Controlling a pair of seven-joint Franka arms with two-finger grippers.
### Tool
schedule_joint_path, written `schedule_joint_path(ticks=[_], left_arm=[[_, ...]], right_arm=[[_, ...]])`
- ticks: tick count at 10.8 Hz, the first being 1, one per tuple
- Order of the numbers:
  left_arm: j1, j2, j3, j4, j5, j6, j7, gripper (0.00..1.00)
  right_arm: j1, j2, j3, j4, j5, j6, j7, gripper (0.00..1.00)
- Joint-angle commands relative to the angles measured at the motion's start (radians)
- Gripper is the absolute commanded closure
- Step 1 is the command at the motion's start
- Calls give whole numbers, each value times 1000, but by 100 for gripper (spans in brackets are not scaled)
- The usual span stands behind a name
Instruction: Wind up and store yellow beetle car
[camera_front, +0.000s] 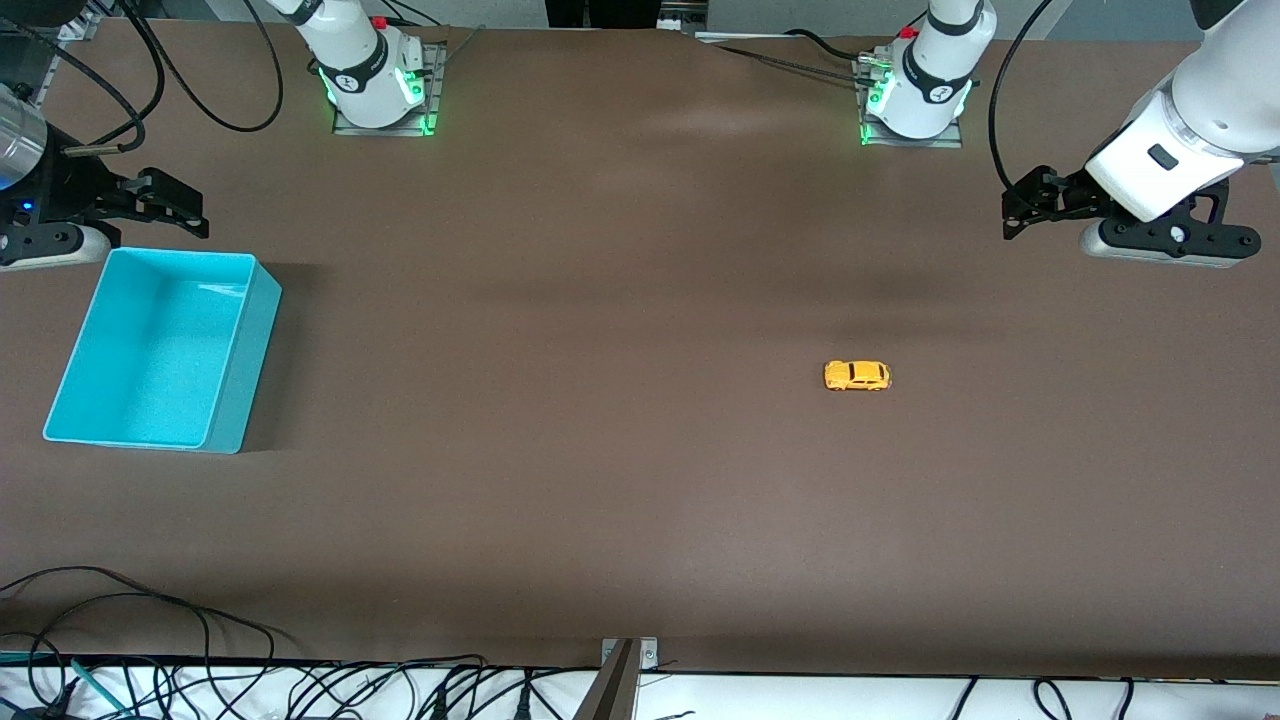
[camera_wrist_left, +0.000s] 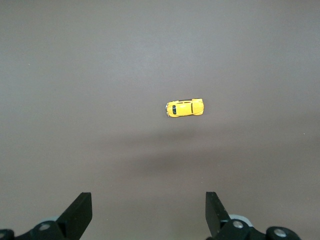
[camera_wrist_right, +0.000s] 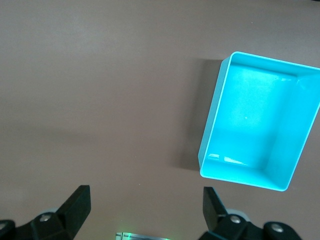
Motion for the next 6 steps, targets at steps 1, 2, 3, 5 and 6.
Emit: schedule_joint_path(ticks=[1, 2, 3, 5, 6], left_arm=[[5, 15, -4, 33, -16, -21, 17, 0], [5, 15, -4, 33, -16, -21, 17, 0], [5, 17, -4, 33, -16, -21, 17, 0], [5, 23, -4, 33, -17, -21, 22, 0], [3, 32, -6, 32, -31, -20, 46, 0]], right_arm=[[-5, -5, -1, 15, 12, -20, -12, 0], [-5, -3, -1, 15, 12, -20, -12, 0], [-5, -5, -1, 15, 12, -19, -13, 0], [-5, -3, -2, 15, 12, -19, -13, 0], [-5, -5, -1, 15, 12, -19, -12, 0]])
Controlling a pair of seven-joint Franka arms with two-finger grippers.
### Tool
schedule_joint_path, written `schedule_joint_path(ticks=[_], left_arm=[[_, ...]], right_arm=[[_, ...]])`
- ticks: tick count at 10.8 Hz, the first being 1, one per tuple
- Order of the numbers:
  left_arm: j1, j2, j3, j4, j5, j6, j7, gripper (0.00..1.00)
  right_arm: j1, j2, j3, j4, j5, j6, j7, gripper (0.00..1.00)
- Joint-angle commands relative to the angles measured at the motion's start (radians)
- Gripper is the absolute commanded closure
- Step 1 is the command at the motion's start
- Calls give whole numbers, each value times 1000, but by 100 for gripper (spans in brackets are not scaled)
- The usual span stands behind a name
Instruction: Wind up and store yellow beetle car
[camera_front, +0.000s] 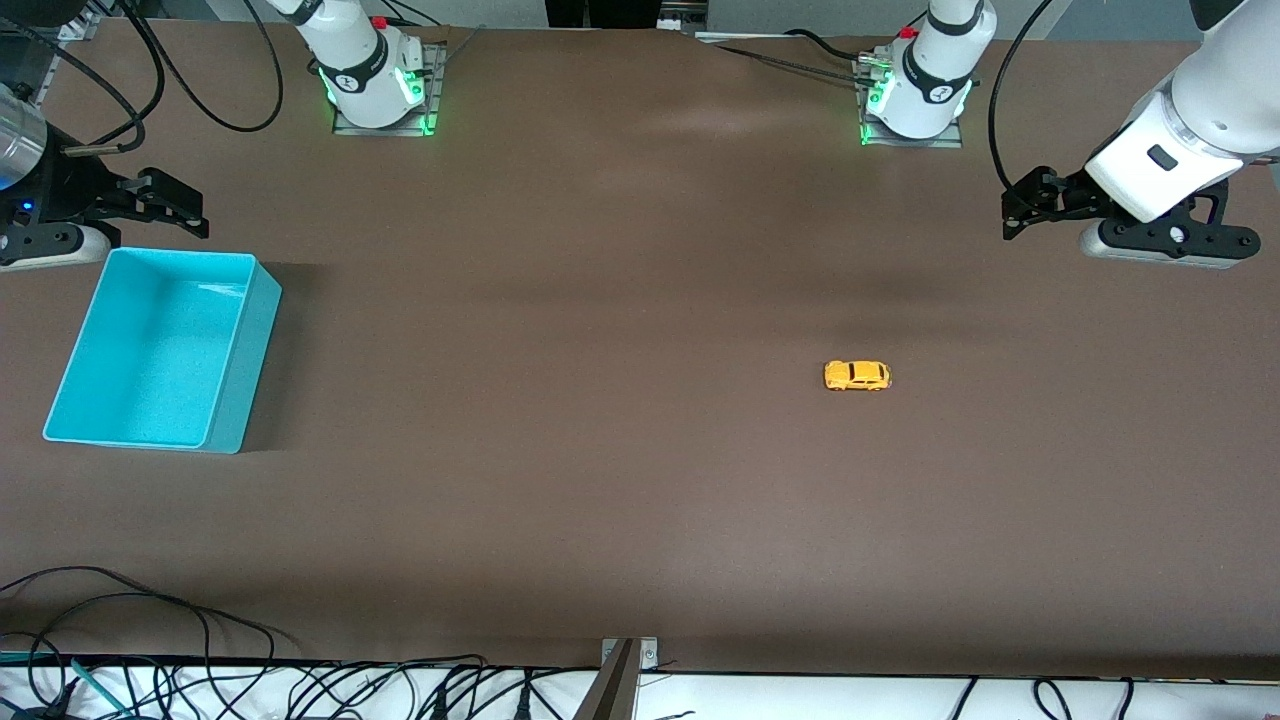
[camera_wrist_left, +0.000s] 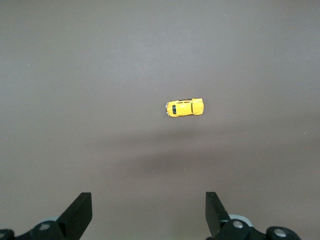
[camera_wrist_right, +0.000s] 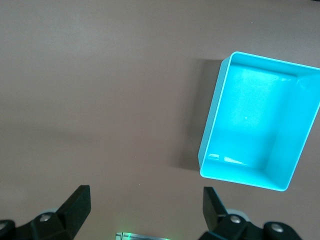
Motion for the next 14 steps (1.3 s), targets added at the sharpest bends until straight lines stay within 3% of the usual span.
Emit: schedule_joint_path(ticks=[1, 8, 10, 14], left_arm=[[7, 40, -7, 30, -59, -12, 99, 0], [33, 216, -12, 9, -76, 118, 770, 0], [51, 230, -38, -75, -74, 240, 951, 0], [71, 256, -130, -334, -58, 616, 1186, 0]], right_arm=[[-5, -3, -2, 15, 15, -19, -13, 0], [-8, -3, -3, 15, 17, -23, -13, 0], [-10, -5, -3, 15, 17, -23, -13, 0], [-10, -5, -5, 15, 17, -23, -12, 0]])
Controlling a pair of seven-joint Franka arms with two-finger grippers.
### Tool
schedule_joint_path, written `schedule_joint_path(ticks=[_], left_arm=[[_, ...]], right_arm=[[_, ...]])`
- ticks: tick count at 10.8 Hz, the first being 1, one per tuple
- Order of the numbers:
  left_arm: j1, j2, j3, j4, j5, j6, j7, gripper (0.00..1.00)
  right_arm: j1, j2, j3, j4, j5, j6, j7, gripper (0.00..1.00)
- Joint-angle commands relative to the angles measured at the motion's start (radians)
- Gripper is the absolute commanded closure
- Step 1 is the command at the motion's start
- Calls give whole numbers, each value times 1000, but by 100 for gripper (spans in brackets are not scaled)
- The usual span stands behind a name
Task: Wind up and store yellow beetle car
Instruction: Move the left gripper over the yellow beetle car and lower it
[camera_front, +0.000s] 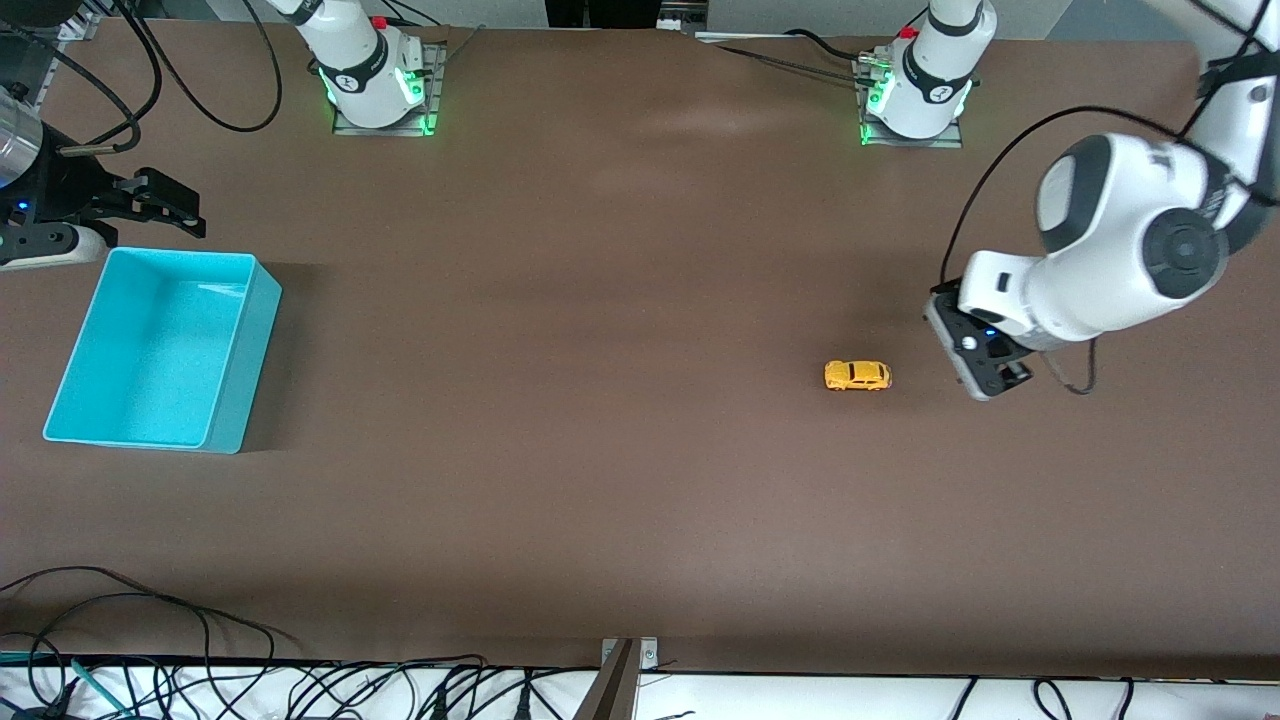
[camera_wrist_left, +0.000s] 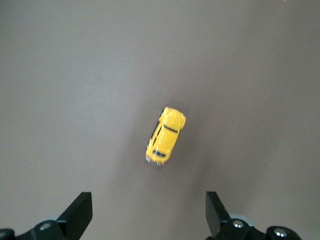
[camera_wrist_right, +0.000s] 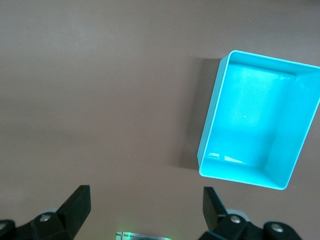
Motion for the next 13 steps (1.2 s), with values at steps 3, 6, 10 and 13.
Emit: schedule_joint_path(ticks=[3, 6, 10, 13], left_arm=[[14, 18, -87, -293, 119, 420, 168, 0], [16, 76, -87, -342, 234, 536, 166, 0], [48, 162, -87, -346, 236, 629, 165, 0], [48, 209, -86, -339, 236, 682, 165, 0]], right_arm=[[-7, -6, -3, 12, 18, -23, -11, 0], [-7, -9, -3, 14, 18, -23, -11, 0], [-9, -9, -21, 14, 18, -23, -16, 0], [-9, -8, -38, 12, 40, -26, -47, 0]])
